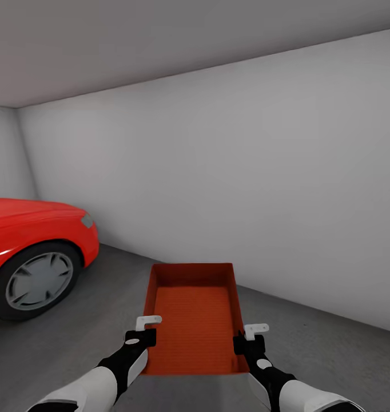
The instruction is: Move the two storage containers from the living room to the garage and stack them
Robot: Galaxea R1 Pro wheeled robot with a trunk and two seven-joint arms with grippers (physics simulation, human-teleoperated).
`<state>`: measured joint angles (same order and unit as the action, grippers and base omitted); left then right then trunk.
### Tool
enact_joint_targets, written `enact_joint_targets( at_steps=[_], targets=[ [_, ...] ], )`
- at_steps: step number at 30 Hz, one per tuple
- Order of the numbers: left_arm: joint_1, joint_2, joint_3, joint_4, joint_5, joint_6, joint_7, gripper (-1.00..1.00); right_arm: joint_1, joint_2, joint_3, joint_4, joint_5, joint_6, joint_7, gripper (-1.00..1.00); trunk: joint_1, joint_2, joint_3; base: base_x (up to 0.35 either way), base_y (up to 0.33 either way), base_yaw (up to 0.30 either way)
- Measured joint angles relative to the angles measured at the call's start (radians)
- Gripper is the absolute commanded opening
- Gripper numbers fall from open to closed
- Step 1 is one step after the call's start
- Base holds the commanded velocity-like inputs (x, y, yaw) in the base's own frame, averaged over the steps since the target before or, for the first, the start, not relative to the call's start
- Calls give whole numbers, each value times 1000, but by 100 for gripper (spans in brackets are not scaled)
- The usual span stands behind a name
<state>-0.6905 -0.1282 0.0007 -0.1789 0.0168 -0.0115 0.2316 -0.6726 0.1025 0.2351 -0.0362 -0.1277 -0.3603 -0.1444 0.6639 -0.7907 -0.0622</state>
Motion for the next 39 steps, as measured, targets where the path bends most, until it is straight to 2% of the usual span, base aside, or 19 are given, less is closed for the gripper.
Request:
enact_joint_targets(
  at_steps=[26,39],
  targets=[
    [0,0,0,0,0,0,0,-100,0,0,0,0,0,0,0,-100,0,0,0,321,104,-279],
    [0,0,0,-1,0,0,0,-100,-1,0,1,0,0,0,0,-100,0,0,0,321,114,-31]
  ],
)
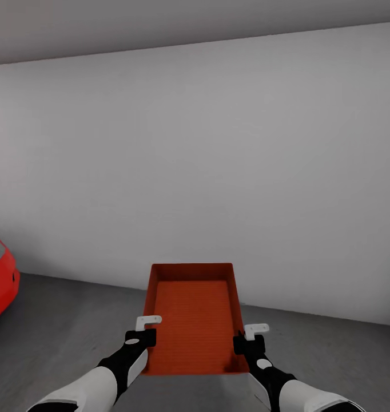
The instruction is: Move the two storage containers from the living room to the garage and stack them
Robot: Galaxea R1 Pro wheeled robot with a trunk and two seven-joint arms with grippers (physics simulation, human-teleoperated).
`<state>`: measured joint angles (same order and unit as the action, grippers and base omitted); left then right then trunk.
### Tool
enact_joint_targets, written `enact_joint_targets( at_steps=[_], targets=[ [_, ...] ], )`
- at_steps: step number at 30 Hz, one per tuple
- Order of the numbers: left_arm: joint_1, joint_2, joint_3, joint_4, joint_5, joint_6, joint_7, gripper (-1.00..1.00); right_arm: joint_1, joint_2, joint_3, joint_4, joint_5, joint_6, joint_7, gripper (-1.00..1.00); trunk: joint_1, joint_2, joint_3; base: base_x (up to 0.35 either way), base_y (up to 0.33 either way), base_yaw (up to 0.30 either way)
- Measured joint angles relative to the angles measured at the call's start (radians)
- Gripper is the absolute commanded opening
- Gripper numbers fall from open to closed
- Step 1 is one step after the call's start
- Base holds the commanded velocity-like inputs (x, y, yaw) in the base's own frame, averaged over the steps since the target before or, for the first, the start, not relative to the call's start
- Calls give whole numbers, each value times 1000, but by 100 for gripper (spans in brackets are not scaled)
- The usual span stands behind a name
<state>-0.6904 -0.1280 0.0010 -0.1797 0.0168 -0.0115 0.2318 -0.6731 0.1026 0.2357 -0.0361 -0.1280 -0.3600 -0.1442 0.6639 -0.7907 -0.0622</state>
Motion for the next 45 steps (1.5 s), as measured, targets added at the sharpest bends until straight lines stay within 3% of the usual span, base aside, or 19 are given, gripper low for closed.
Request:
enact_joint_targets(
  at_steps=[22,45],
  targets=[
    [0,0,-1,3,2,-1,0,-100,0,0,0,0,1,1,0,-100,0,0,0,321,114,-1],
    [0,0,-1,2,2,-1,0,-100,0,0,1,0,0,1,0,-100,0,0,0,309,110,-203]
  ],
)
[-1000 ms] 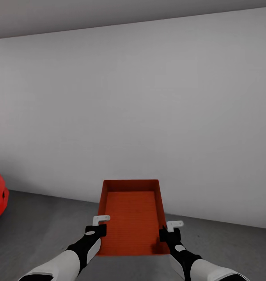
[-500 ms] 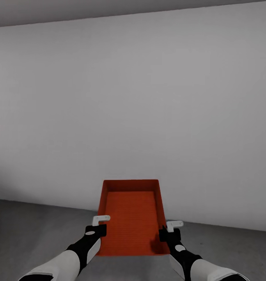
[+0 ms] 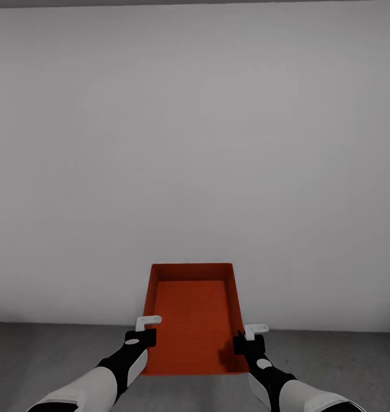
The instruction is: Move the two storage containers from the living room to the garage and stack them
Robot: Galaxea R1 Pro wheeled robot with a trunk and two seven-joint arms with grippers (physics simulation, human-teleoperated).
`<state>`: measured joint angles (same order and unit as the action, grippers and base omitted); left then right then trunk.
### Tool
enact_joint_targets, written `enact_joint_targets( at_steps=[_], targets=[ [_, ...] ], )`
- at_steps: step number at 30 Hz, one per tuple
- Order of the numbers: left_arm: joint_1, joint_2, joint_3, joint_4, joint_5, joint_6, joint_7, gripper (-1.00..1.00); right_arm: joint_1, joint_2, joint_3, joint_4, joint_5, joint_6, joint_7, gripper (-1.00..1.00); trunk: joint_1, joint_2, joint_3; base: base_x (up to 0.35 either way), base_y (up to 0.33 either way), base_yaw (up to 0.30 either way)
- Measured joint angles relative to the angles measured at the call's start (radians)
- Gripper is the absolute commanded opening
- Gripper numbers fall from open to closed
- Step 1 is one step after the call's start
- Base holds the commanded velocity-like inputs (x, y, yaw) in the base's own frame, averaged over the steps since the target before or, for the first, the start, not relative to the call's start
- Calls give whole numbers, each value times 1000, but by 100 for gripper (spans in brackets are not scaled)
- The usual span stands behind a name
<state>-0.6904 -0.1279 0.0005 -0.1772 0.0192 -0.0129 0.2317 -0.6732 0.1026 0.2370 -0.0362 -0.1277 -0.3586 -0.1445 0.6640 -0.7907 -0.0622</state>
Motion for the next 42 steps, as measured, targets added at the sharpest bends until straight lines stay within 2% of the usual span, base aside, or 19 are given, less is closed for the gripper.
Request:
enact_joint_targets(
  at_steps=[16,42],
  targets=[
    [0,0,0,0,1,0,-1,-100,0,0,-1,0,3,0,0,-100,0,0,-1,5,1,-2],
    [0,-1,0,1,2,1,2,-100,0,-1,-5,0,7,3,2,-100,0,0,-40,0,0,0]
  ],
)
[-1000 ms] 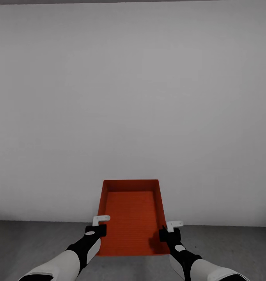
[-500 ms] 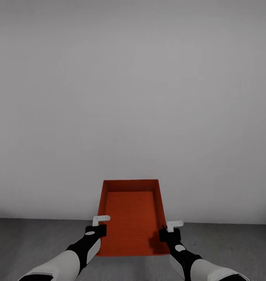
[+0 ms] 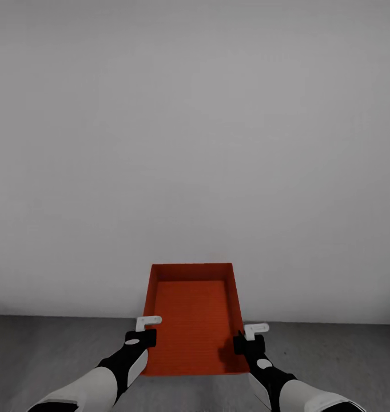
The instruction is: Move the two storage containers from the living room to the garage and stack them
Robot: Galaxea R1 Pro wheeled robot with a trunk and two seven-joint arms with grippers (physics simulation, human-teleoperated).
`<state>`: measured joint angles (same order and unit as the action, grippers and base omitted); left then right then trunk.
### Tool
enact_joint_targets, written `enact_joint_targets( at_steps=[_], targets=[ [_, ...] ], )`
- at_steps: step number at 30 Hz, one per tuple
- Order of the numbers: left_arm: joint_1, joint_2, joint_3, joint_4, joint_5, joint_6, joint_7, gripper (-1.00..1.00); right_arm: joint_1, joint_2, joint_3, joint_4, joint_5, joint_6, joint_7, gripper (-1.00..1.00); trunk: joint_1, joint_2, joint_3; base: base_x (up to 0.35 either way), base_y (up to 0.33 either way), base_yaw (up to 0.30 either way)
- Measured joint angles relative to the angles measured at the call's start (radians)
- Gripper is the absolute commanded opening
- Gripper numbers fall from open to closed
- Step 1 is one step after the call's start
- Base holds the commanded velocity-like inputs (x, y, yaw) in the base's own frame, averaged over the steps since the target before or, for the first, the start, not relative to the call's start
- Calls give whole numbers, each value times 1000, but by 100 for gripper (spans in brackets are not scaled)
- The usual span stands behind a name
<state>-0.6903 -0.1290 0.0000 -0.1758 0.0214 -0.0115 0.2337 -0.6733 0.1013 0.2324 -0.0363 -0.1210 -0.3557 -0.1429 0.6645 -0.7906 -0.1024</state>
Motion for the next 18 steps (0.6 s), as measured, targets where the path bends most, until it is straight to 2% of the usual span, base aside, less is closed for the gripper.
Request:
enact_joint_targets(
  at_steps=[18],
  targets=[
    [0,-1,1,0,0,0,1,-100,0,-1,-5,0,7,0,1,-100,0,0,-28,0,0,0]
  ],
)
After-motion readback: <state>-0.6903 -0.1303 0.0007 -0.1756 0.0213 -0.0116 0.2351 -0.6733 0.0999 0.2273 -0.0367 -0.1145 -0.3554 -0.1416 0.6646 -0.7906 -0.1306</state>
